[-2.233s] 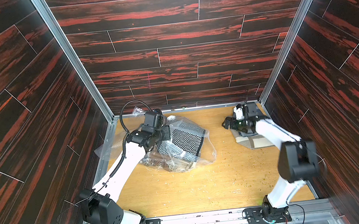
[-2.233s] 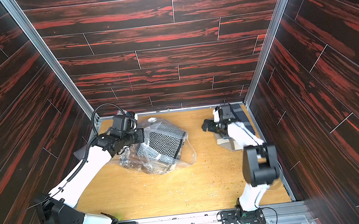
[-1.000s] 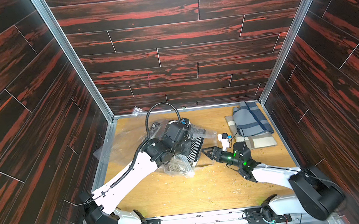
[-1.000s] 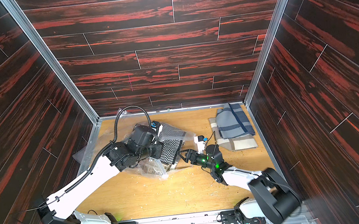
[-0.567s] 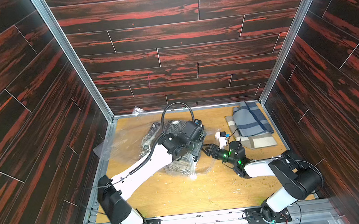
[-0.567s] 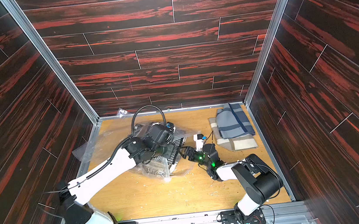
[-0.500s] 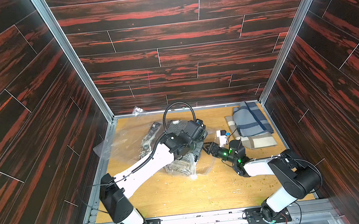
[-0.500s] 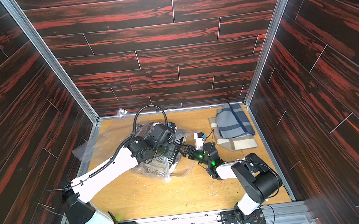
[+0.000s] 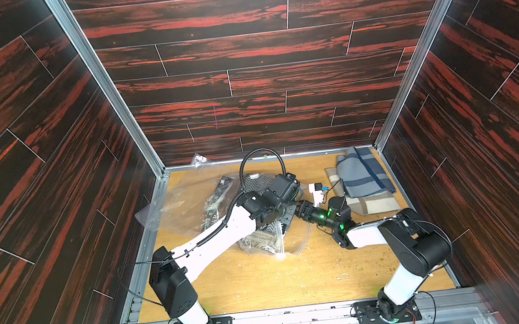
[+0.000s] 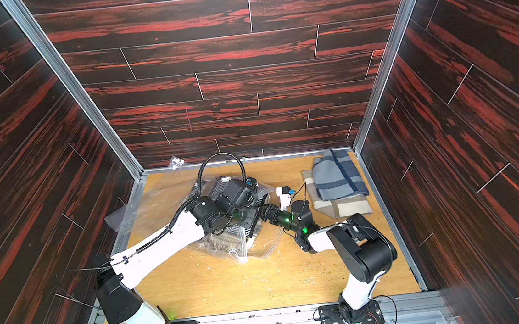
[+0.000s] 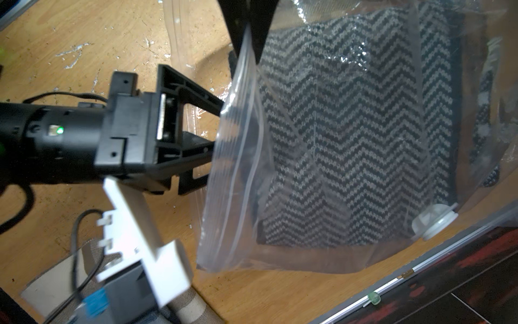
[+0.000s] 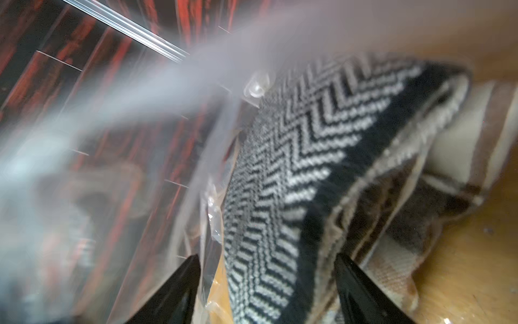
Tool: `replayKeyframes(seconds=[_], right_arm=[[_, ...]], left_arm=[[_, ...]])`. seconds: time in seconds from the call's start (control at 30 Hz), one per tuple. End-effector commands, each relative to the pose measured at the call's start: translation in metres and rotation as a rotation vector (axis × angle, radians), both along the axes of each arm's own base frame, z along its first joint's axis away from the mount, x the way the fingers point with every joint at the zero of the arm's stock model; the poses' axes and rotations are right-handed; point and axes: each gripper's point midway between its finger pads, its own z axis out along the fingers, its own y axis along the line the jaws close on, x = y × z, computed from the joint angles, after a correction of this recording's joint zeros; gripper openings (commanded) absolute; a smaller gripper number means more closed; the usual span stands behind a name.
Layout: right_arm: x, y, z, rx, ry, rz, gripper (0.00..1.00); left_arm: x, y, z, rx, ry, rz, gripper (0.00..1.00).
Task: Take the scarf out of the vacuum bag
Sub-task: Take out the scarf from the vacuum bag.
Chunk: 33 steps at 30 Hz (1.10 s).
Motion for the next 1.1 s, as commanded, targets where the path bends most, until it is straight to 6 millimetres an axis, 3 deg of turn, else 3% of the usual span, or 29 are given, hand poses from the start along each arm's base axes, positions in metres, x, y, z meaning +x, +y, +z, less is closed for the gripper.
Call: replayKeyframes(seconds=[0.0,0.37,0.77,1.07], right_arm=[[0.005,0.005,0.011,0.036,-0.022,0.019,0.77],[0.003,0.02,0.01,0.033,0.013,0.078,0.73],[0.0,0.03,-0.009,0.0,0.067,0.086,0.71],[-0.017,0.048,0.009,0.042,0.04,0.163,0.57]], left_arm=[[0.003,0.001,0.019,-0.028,-0.045,0.015,0.0],[-0.001,0.01,0.03,-0.066,-0.078,0.036,0.0],[-0.031,-0.003,0.024,-0.162,0.003,-0.087,0.0],[-0.026,0.002,0.025,-0.141,-0.02,-0.05,0.0]])
